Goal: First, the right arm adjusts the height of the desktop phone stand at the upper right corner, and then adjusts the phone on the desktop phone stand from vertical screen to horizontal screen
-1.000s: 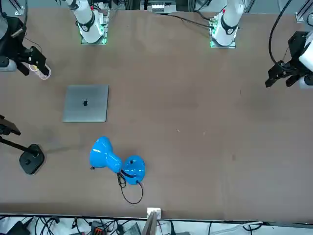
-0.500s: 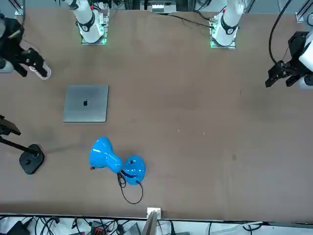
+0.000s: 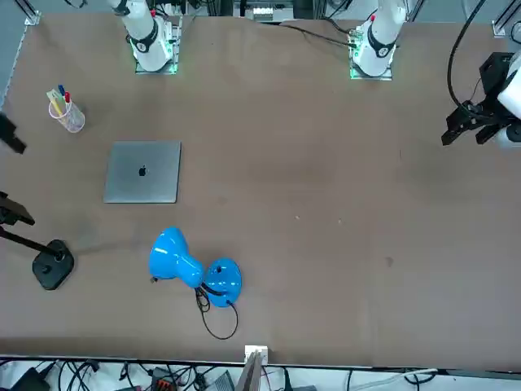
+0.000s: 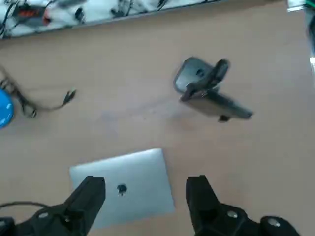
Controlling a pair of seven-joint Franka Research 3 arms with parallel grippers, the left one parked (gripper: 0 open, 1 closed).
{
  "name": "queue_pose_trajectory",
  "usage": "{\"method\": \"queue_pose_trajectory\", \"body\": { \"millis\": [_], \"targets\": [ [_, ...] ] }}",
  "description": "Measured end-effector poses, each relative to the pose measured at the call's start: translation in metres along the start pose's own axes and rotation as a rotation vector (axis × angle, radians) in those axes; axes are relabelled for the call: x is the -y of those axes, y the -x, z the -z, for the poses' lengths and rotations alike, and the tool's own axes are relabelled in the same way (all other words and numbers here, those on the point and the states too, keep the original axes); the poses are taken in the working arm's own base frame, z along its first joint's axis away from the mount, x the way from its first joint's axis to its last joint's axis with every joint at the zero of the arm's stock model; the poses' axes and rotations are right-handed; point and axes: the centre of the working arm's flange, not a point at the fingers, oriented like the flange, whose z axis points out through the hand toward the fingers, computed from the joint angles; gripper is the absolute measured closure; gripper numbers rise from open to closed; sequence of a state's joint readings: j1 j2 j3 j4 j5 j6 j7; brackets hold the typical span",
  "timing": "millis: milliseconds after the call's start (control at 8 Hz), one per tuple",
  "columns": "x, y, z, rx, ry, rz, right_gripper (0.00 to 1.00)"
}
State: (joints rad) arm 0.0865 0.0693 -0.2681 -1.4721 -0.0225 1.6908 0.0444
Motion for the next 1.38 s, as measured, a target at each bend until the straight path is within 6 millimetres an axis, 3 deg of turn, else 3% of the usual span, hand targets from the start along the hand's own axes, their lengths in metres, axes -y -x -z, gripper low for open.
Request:
{"method": "queue_pose_trajectory", "body": {
  "millis": [375,625,750,1000,1375],
  "targets": [
    [-0.065,-0.034,-0.006,-0.093,-0.046,-0.141,0.02],
    [-0.114,-0.057,-0.021,-0.129,-0.091,-0.243,0.07],
    [-0.125,-0.069,-0.033,-0.131,-0.087,-0.262,0.12],
    [-0.121,-0.087,-0.063,-0.106,-0.075,-0.282,0.22],
    [-0.12,-0.099,-0.106,-0.061,-0.06,-0.294,0.26]
  ]
}}
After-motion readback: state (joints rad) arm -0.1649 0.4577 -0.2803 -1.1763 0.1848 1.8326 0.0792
